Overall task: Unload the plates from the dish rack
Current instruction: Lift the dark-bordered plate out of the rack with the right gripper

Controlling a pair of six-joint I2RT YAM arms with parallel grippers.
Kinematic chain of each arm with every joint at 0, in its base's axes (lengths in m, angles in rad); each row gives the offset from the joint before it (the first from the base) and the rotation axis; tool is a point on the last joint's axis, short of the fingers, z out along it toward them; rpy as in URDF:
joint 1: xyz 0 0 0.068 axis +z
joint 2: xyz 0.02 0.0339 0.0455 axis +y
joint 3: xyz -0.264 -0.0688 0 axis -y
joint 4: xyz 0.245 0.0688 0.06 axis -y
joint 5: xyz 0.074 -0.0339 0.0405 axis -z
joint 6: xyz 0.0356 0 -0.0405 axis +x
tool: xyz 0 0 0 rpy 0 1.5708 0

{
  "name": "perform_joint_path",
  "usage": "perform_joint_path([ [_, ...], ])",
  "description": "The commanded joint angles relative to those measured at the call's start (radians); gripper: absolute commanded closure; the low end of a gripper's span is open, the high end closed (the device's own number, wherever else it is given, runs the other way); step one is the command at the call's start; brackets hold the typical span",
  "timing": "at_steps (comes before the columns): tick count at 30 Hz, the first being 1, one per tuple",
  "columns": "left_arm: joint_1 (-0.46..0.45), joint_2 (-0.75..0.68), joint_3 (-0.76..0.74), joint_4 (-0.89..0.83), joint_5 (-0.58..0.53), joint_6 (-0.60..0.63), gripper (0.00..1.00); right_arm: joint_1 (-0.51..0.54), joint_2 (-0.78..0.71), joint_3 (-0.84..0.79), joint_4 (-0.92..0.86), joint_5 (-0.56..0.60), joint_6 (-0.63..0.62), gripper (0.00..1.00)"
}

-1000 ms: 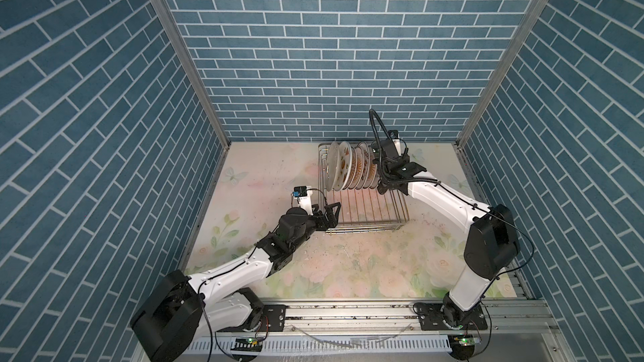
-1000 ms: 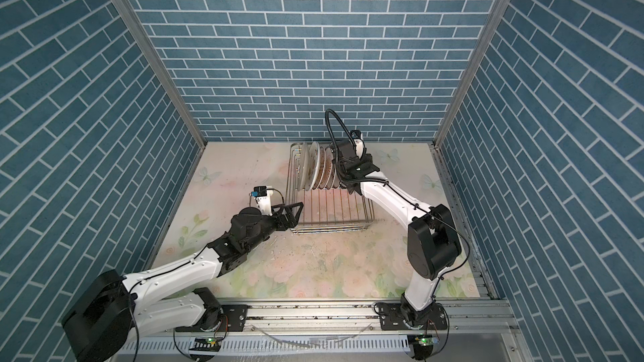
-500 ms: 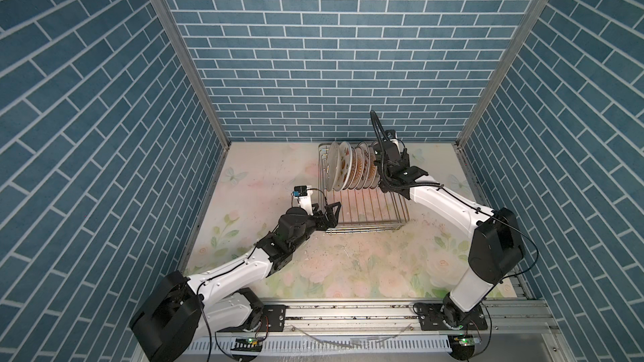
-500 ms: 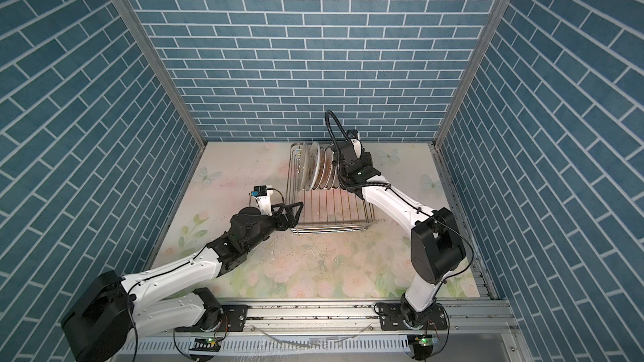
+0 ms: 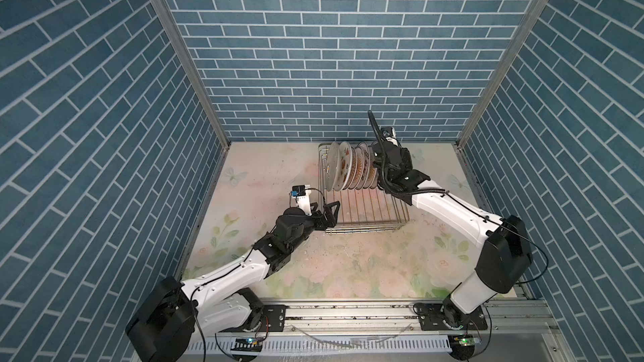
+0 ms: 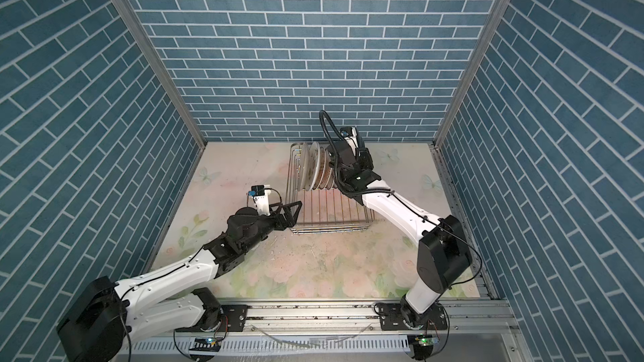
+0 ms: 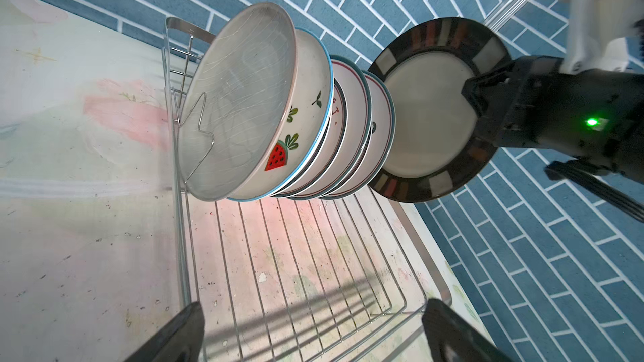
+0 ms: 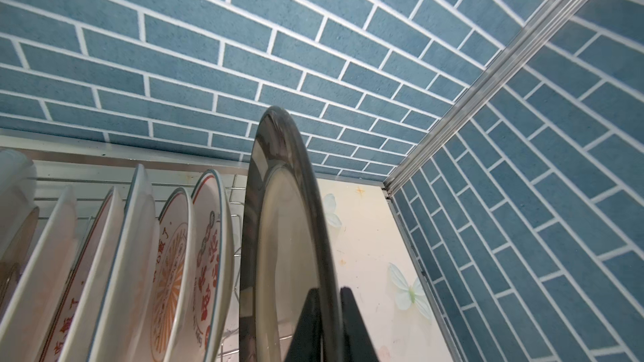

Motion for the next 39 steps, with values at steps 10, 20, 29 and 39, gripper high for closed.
perform_joint_path([
  [10, -0.006, -0.02, 0.05, 0.034, 0.144, -0.027, 0.0, 0.013, -0.435, -0.111, -0.084, -0.13, 0.15, 1.0],
  [20, -0.01, -0.072, 0.042, 0.003, 0.135, -0.02, 0.0, -0.236, -0.738, -0.311, -0.128, -0.804, 0.461, 1.0],
  [29, -0.036, -0.066, 0.016, 0.103, 0.102, -0.072, 0.0, -0.389, -0.778, -0.505, 0.176, -1.313, 0.77, 1.0],
  [39, -0.086, -0.077, -0.047, 0.124, -0.034, -0.164, 0.0, -0.391, -0.82, -0.848, 0.668, -1.33, 1.135, 1.0],
])
